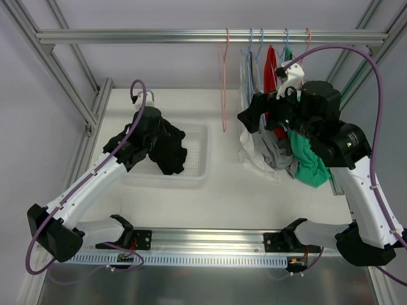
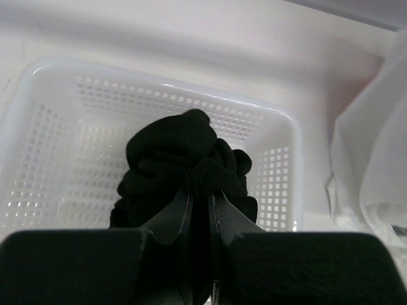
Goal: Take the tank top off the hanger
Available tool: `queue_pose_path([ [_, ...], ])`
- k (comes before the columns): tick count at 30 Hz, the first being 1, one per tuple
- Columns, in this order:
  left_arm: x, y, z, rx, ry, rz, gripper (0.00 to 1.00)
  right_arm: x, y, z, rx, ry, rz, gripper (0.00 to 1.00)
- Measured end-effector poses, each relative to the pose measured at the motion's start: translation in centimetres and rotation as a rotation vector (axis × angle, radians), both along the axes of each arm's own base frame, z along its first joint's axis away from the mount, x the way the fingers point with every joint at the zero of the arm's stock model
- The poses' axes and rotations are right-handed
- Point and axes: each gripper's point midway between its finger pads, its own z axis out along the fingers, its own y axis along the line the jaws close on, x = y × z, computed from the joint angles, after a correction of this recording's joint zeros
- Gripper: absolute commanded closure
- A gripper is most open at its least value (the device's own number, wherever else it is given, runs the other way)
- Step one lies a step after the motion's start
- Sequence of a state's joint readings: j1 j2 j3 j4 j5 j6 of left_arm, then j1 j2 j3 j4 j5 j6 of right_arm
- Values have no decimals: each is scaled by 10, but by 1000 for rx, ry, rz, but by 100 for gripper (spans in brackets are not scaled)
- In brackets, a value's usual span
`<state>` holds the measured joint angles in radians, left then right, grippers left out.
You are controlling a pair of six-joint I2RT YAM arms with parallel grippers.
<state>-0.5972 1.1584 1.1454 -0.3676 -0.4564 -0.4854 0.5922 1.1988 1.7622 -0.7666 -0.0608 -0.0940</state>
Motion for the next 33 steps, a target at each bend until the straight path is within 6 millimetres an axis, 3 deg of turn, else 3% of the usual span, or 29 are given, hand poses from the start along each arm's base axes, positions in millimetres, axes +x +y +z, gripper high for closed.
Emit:
queue_pose_path([
  [2, 4, 9, -9, 3, 28, 47, 100, 0, 0, 0, 1, -1, -1, 0],
  [3, 5, 13, -13, 4, 42, 70, 94, 0, -1, 1, 0, -2, -4, 1],
  [5, 7, 18, -19, 6, 61, 93, 64, 2, -2, 3, 0, -8, -17, 2],
  [6, 7, 18, -21, 3, 67, 98, 31, 3, -4, 5, -1, -13, -28, 4],
  [8, 8, 16, -24, -16, 75, 101, 1, 9, -8, 12, -4, -30, -59, 16],
  [10, 4, 14, -30, -28, 89, 96, 1, 19, -10, 23, -14, -55, -95, 26],
  [13, -7, 12, -40, -38, 117, 55, 1, 38, -6, 35, -31, -78, -125, 49],
  [16, -24, 7, -31, -70, 108, -25, 1, 63, -1, 33, -68, -79, -162, 50],
  [21, -54, 6, 17, -146, -20, -149, 2, 104, 5, 1, -184, -31, -241, 51],
  [24, -71, 10, 34, -174, -82, -191, 1, 126, 8, -23, -252, 2, -280, 55],
  [28, -84, 14, 37, -184, -106, -217, 1, 141, 8, -49, -325, 40, -310, 83],
  [30, -86, 14, 33, -176, -92, -221, 1, 144, 7, -54, -338, 47, -321, 89],
  [31, -86, 13, 30, -173, -83, -226, 1, 144, 6, -54, -338, 48, -328, 97],
  [33, -87, 11, 21, -166, -56, -238, 1, 145, 3, -53, -338, 45, -352, 100],
])
